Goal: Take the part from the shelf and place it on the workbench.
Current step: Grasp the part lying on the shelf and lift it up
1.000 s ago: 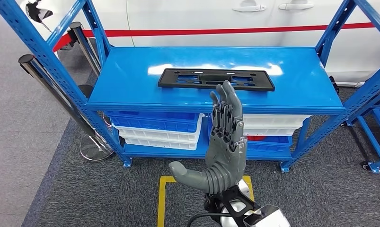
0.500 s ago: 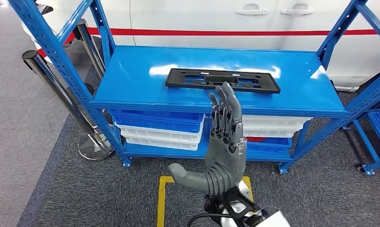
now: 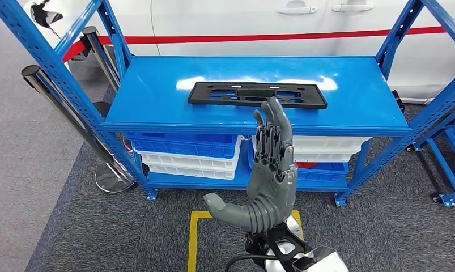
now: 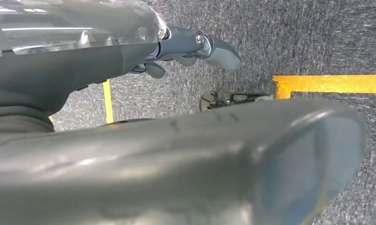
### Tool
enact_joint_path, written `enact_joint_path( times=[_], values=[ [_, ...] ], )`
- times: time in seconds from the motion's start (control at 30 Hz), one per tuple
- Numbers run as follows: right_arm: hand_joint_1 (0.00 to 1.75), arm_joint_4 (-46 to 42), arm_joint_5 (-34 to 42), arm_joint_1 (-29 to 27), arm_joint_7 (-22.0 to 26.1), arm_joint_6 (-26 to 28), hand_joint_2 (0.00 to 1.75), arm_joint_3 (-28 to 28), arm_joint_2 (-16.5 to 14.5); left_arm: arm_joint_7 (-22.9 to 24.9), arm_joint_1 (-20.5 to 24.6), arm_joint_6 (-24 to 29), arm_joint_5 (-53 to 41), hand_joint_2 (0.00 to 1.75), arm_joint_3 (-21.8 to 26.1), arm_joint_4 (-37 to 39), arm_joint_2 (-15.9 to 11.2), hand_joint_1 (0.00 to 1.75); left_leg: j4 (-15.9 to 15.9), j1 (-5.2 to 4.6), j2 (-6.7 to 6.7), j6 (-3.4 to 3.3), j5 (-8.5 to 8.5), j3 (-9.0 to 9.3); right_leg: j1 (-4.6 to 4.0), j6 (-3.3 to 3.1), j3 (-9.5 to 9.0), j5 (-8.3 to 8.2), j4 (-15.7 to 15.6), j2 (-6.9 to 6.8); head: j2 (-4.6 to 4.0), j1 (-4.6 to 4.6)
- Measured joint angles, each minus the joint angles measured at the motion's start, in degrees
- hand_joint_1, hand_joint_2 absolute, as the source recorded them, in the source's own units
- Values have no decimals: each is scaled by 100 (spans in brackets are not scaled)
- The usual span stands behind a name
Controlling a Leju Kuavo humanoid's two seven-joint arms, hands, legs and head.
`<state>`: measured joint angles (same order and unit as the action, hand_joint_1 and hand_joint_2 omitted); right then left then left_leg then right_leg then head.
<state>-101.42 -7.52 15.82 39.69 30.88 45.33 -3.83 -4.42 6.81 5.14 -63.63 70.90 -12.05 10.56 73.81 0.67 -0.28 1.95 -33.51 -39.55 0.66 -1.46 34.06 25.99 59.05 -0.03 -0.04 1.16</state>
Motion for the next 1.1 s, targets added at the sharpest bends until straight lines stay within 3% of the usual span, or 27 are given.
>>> enact_joint_path(
  times=[0.03, 0.1, 0.17, 0.27, 0.33, 0.4, 0.47, 0.5, 0.53, 0.57, 0.63, 0.7, 0.8, 0.83, 0.9, 0.97, 1.0, 1.03, 1.07, 1.1],
  values=[
    [0, 0, 0, -1, 0, 0, 175, 0, 0, 0, -3, 0, 0, 0, 0, 1, 0, 0, -66, 5, 0, 4, 101, 34, 1, 1, -3, 1, 2, 2, 0, 0],
    [0, 0, 1, -2, 0, -1, 87, 0, 0, 0, -2, 3, 0, 0, 0, 0, 0, 0, -729, 11, 1, -16, 482, 350, 4, 12, -17, 5, 3, 8, 0, -1],
    [0, 0, 14, 0, 0, -8, 0, 0, -1, 2, 11, 12, 0, 0, 0, -1, 0, 0, -1365, -12, -1, -69, 690, 647, -11, 56, -12, 7, 9, 9, 0, -3],
    [0, -1, 74, 0, 0, -30, 0, 0, -2, 60, 7, 43, 4, 0, 0, 1, 0, 0, -1549, -39, -10, -175, 705, 713, -15, 156, 8, -14, -2, 5, 0, -9],
    [0, -2, 120, -2, 0, -55, 0, 0, -2, 138, -5, 48, 31, 0, 2, 1, 1, 0, -1596, -23, -1, -256, 752, 727, -2, 215, 45, 76, 109, 6, 0, -11],
    [0, -1, 155, -13, 0, -87, 0, -1, 0, 208, 4, 28, 83, 0, 14, 1, 2, 0, -1623, -15, 14, -316, 794, 731, 7, 251, 249, 399, 596, 7, 0, -14],
    [0, 0, 191, -43, 0, -108, 0, -3, 2, 267, 10, 1, 118, 0, 37, 1, 2, 0, -1612, -24, 21, -337, 810, 705, 8, 264, 560, 757, 1303, 6, 0, -14],
    [0, 0, 210, -63, 0, -114, 0, -8, 4, 285, 7, -15, 128, 0, 48, 1, 2, 0, -1601, -28, 22, -341, 813, 688, 9, 264, 644, 809, 1508, 6, 0, -14],
    [0, -1, 224, -78, 0, -117, 0, -14, 6, 294, 3, -31, 140, 0, 57, 1, 2, 0, -1584, -30, 22, -342, 814, 671, 8, 260, 630, 752, 1517, 6, 0, -14],
    [0, -2, 235, -88, 0, -120, 0, -22, 8, 295, 2, -42, 154, 0, 67, 1, 2, 0, -1566, -31, 20, -341, 814, 656, 8, 248, 509, 600, 1309, 5, 0, -14],
    [0, -15, 247, -91, 0, -124, 0, -34, 8, 289, 7, -52, 169, 0, 83, 1, 7, 0, -1523, -44, 13, -323, 811, 631, 1, 209, 108, 268, 568, 6, 0, -14],
    [0, -28, 261, -95, 0, -126, 0, -51, 4, 289, 13, -52, 161, 0, 87, 1, 11, 0, -1490, -63, 8, -271, 819, 596, -17, 164, -100, 127, 115, 12, 0, -11],
    [0, -28, 336, -135, 0, -147, 0, -109, 0, 303, 13, -50, 146, 0, 88, 1, 10, 0, -1471, -55, 8, -169, 842, 551, -29, 81, -63, 56, 48, 17, 0, -9],
    [0, -24, 379, -148, 0, -156, 0, -128, 0, 308, 13, -46, 150, 0, 89, 1, 9, 0, -1414, -50, 9, -137, 767, 518, -21, 44, -39, 17, 31, 9, 0, -7],
    [0, -11, 452, -176, 0, -205, 0, -169, 0, 318, 12, -37, 162, 0, 90, 1, 7, 0, -1009, -29, 10, -82, 383, 367, -2, -17, 41, -70, 5, -12, 0, 2],
    [0, 14, 485, -241, 0, -310, 0, -236, 0, 329, 10, -32, 168, 0, 90, 1, 7, 0, -328, -13, 11, -46, -86, 168, -10, -36, 155, -149, 9, -22, 0, 8],
    [0, 31, 494, -288, 0, -369, 0, -285, -1, 331, 10, -26, 168, 0, 90, 1, 7, 0, -88, -9, 11, -37, -213, 135, -14, -32, 219, -193, 12, -26, 0, 7],
    [0, 50, 495, -336, 0, -418, 0, -337, -3, 329, 10, -16, 166, 0, 90, 1, 7, 0, -37, -8, 11, -36, -234, 195, -17, -26, 282, -237, 17, -28, 0, 7],
    [0, 65, 488, -379, 0, -453, 0, -390, -8, 320, 10, 2, 158, 0, 90, 1, 7, 0, -215, -8, 11, -44, -153, 370, -18, -17, 341, -277, 21, -28, 0, 7],
    [0, 75, 476, -415, 0, -477, 0, -443, -17, 307, 12, 27, 145, 0, 90, 1, 7, 0, -589, -9, 11, -62, -11, 648, -18, -3, 390, -317, 24, -25, 0, 7]
  ],
)
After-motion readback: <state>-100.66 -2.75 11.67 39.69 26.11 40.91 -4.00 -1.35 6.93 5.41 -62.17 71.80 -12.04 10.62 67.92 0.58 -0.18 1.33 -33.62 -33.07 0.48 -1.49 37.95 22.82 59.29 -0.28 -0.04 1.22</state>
